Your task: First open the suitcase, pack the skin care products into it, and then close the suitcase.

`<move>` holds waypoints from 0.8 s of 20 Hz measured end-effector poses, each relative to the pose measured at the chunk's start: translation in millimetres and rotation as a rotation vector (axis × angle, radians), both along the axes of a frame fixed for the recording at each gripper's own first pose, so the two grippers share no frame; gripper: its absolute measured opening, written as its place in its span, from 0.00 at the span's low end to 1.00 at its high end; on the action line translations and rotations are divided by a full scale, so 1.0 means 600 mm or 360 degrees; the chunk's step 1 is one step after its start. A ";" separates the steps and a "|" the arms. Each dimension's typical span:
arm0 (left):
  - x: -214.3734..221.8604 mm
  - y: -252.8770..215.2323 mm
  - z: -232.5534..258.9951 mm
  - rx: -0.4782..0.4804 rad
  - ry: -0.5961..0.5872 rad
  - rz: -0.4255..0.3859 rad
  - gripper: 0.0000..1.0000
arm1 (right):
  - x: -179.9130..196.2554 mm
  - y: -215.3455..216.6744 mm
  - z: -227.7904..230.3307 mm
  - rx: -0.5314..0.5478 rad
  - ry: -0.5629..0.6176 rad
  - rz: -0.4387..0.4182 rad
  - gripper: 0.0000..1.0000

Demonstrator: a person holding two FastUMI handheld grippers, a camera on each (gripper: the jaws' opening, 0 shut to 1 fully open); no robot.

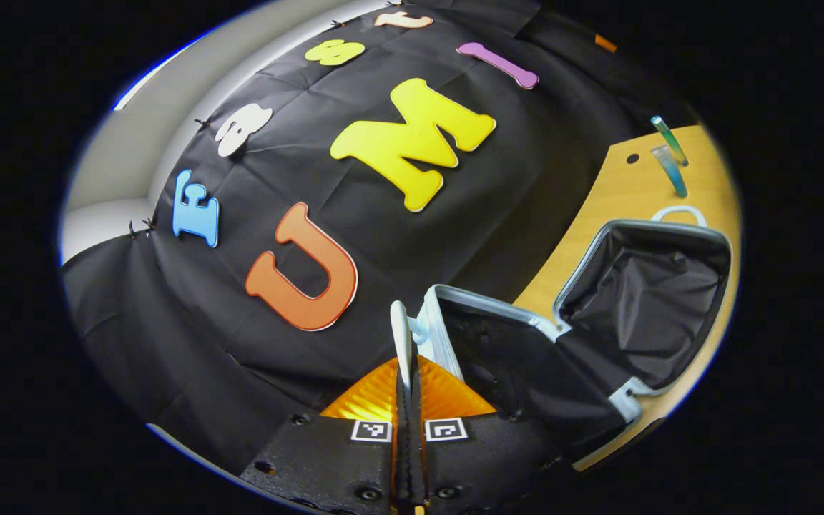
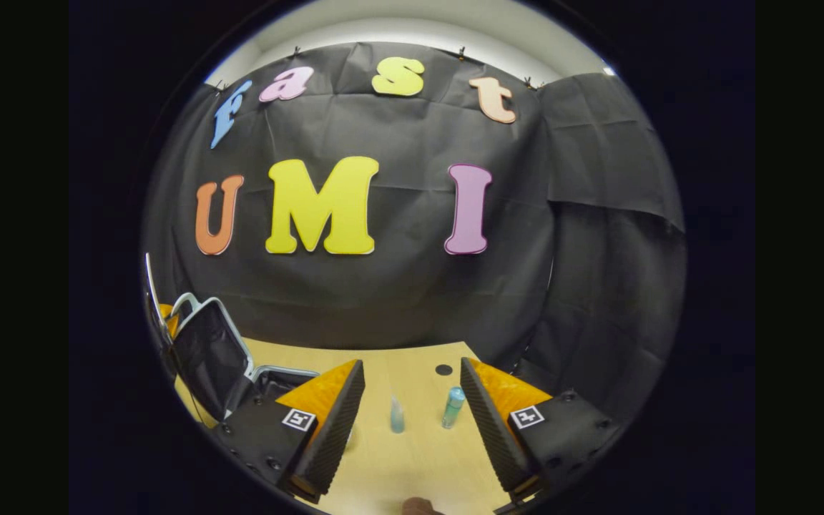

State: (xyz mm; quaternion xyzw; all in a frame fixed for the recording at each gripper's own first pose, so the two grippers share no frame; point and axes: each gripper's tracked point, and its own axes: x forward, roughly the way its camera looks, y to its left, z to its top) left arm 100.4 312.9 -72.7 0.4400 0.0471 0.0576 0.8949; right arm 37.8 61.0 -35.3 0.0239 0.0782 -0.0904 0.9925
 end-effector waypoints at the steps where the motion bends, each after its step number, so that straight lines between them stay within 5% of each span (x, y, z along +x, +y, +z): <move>1: 0.005 0.024 -0.014 -0.0014 0.0016 0.0020 0.03 | -0.003 0.008 0.001 -0.0009 0.0006 -0.0001 0.80; 8: 0.010 0.160 -0.167 -0.0309 0.0257 0.0245 0.03 | -0.019 0.028 -0.013 -0.0057 0.0072 -0.0018 0.80; 16: 0.014 0.197 -0.290 -0.0576 0.0507 0.0292 0.03 | -0.027 0.015 -0.041 -0.0067 0.0166 -0.0076 0.80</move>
